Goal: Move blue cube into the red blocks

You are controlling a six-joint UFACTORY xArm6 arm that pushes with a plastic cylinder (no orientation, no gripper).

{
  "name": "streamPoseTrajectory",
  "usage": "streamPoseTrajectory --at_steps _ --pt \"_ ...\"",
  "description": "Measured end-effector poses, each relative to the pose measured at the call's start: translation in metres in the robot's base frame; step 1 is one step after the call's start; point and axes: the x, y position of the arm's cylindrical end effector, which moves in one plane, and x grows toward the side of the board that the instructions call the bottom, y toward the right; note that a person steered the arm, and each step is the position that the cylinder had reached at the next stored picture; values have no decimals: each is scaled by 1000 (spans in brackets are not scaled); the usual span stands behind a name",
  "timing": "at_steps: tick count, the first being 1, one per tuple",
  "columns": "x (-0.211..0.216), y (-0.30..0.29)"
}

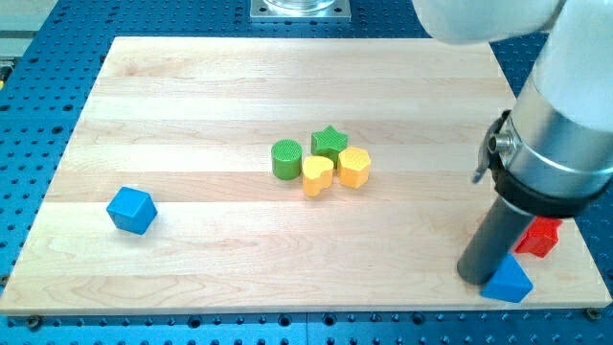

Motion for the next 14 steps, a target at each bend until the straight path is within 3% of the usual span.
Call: streamPoseTrajectory --at_steps 1,4,5,6,8,9,12,14 --pt "17 8" --pt "16 14" --pt "14 -9" --pt "14 -112" --pt "14 -385" --pt "5 -476" --pt "-89 -451" --pt "-59 -338"
